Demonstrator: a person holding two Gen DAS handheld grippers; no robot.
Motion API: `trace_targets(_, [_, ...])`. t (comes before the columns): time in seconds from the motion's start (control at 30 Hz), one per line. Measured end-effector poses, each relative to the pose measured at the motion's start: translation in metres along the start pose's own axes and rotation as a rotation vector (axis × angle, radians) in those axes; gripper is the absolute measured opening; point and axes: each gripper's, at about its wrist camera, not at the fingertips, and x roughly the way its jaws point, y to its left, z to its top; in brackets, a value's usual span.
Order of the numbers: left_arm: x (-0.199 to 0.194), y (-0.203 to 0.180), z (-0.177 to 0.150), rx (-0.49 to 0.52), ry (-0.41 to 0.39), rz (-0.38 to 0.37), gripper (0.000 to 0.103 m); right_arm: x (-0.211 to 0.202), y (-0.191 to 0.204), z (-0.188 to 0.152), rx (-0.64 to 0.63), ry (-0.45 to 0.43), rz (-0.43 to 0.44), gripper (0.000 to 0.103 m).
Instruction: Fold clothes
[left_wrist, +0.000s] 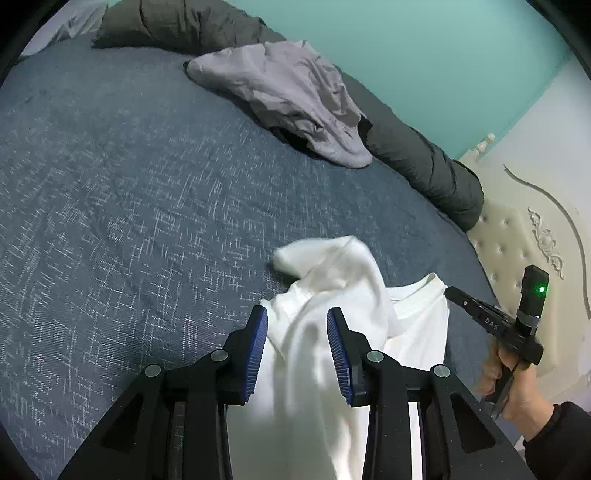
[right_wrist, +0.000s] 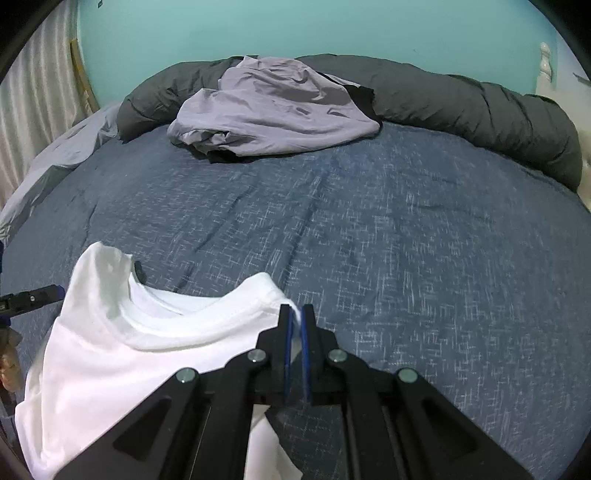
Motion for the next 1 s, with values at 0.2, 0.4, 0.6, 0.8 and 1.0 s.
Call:
trace_targets(0.2, [0.011, 0.007, 0.002, -0.019, 0.028, -0.001, 0.037, 0.000, -0.002, -0.006, 0.007, 0.007, 0.009, 0.004])
trace_targets(0.4, [0.012, 0.008, 0.008, -0.031, 0.025, -0.023, 0.038, 0.000, -0.004, -0.011, 0.014, 0.014, 0.017, 0.004])
trace_targets(0.6, [0.027, 0.007, 0.016, -0.060, 0.062, -0.064, 0.039, -0.001, -0.004, -0.016, 0.010, 0.023, 0.025, 0.004])
trace_targets(0.8, [0.054, -0.010, 0.029, -0.014, 0.134, -0.105, 0.039, -0.004, -0.005, -0.017, 0.016, 0.024, 0.036, 0.004])
trace_targets(1.0, [0.069, -0.017, 0.031, 0.026, 0.204, -0.115, 0.038, -0.011, -0.005, -0.018, 0.015, 0.013, 0.053, 0.004])
